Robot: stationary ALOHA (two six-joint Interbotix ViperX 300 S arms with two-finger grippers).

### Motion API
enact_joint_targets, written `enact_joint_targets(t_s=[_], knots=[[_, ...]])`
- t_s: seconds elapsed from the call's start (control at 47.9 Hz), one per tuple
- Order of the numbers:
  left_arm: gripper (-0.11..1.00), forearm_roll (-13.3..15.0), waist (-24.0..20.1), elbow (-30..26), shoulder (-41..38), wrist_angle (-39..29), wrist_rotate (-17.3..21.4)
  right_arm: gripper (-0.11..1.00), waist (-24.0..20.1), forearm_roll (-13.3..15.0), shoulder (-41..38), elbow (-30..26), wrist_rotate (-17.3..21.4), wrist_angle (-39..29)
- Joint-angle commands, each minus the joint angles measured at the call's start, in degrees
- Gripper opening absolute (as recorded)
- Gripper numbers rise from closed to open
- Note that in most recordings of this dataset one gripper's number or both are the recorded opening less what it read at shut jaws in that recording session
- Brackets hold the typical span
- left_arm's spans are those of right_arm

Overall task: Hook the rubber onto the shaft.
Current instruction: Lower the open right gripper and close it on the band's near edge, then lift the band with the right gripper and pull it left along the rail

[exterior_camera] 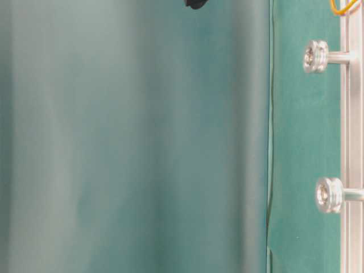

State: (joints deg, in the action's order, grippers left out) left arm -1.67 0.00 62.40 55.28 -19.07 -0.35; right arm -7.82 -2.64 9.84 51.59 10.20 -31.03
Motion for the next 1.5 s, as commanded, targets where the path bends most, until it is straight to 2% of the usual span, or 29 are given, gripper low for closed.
enact_joint_targets(t_s=[0.0, 0.355, 0.648, 1.045, 1.483], knots=[[0.02, -0.18, -0.18, -1.85, -0.44, 0.35, 0.0, 0.07, -0.09, 0.09, 0.44, -0.62, -0.09, 0.26], [0.02, -0.18, -0.18, -1.85, -0.35, 0.26, 0.0, 0.07, -0.09, 0.18, 0.97, -1.41, -0.09, 0.35], [0.02, -0.18, -0.18, -1.85, -0.35, 0.18, 0.0, 0.07, -0.09, 0.35, 4.83, -2.72, -0.09, -1.32], [0.02, -0.18, -0.18, -1.76, -0.26, 0.18, 0.0, 0.07, -0.09, 2.37, 8.88, -8.0, -0.09, -10.46], [0.02, -0.18, -0.18, -2.02, -0.09, 0.26, 0.0, 0.07, 0.0, 6.06, 12.13, -17.05, -0.09, -25.66]])
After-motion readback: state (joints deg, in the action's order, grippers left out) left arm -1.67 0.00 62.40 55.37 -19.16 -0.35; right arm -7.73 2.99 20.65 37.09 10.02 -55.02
